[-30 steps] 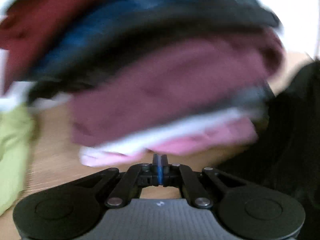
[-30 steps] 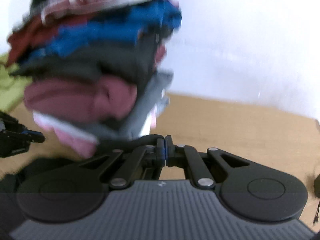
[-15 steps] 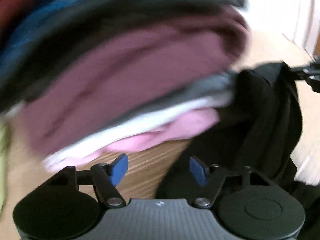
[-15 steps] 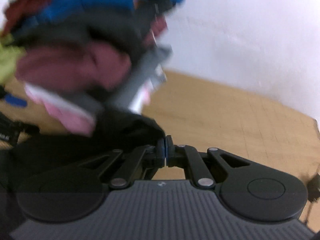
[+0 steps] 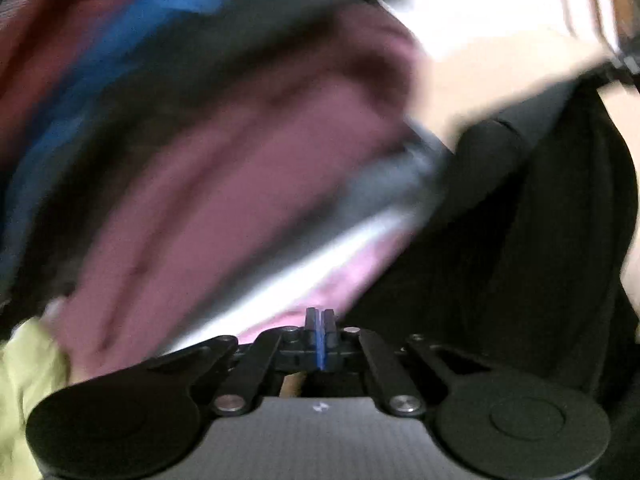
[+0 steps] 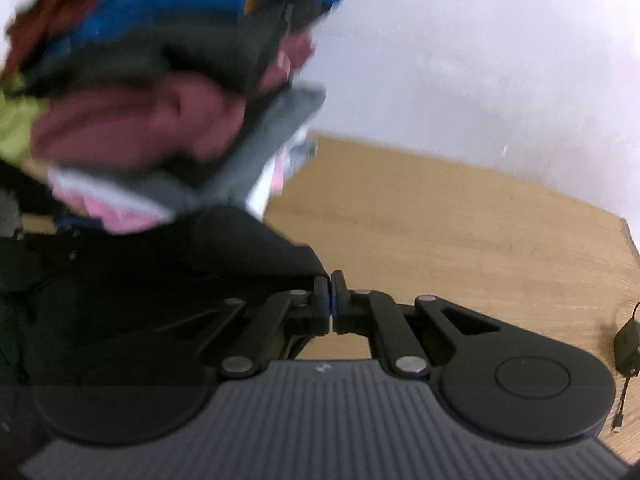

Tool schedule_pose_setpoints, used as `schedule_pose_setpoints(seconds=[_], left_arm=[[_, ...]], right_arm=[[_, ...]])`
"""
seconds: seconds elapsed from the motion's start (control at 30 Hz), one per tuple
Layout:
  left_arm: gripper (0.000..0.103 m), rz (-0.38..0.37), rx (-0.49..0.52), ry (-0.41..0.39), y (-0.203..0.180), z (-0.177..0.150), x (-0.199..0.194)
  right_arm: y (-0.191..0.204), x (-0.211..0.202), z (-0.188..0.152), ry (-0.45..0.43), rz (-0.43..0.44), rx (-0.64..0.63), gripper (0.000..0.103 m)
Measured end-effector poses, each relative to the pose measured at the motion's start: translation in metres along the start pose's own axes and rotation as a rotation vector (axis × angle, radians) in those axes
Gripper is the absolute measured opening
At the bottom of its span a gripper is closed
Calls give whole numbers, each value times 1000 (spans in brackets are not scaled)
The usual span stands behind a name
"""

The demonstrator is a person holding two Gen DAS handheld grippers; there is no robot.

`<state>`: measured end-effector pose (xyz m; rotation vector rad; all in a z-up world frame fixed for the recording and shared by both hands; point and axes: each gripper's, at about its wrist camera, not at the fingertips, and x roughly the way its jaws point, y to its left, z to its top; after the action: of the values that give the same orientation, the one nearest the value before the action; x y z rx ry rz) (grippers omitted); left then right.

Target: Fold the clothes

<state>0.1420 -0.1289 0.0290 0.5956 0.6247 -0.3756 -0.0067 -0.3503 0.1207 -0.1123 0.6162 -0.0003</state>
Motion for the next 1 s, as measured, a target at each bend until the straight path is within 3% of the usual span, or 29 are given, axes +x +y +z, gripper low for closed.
schedule_pose_setpoints(seconds=[0.1,0.17,0.23,0.3,0.37,0.47,0.53,0.6,0.63,0.67,0.77,0.83,0.9,0.93,1.0], left_arm=[[0,66,-124,-85,32,5,-27],[0,41,-184,-113,51,12,-37],[0,-90,-195,-106,49,12,-43],[12,-192,-153,-49,37,4,-41],[43,-241,-103,-12,25,-7,-35],[45,-318,-56,-125,17,-26,-64],[50,-469,28,-203,6,-36,-93],[59,-630,145,-227,-14,-43,-121],[67,-624,220,-256,-26,-48,-132],[68,-558,286,-281,-34,-57,-141],[68,-284,461,-409,-61,-68,-136],[69,-136,523,-459,-71,-75,-126],[72,-104,588,-470,-83,-74,-108],[70,-62,616,-467,-86,-72,-99],[33,21,672,-462,-92,-68,-81]], right_arm=[[0,-20,14,-88,11,-1,5],[3,-29,23,-128,22,-22,5],[9,-36,29,-143,44,-49,5],[16,-46,32,-153,95,-88,6],[30,-68,26,-177,192,-161,6],[61,-115,5,-219,348,-348,5],[82,-131,-17,-218,366,-460,5],[94,-137,-32,-196,372,-498,5],[97,-139,-37,-183,378,-501,5],[99,-141,-40,-175,387,-498,5],[106,-152,-50,-157,426,-483,5],[112,-161,-54,-150,462,-482,5],[115,-172,-59,-147,498,-486,5],[117,-178,-61,-147,517,-491,5],[120,-187,-65,-149,532,-513,5]])
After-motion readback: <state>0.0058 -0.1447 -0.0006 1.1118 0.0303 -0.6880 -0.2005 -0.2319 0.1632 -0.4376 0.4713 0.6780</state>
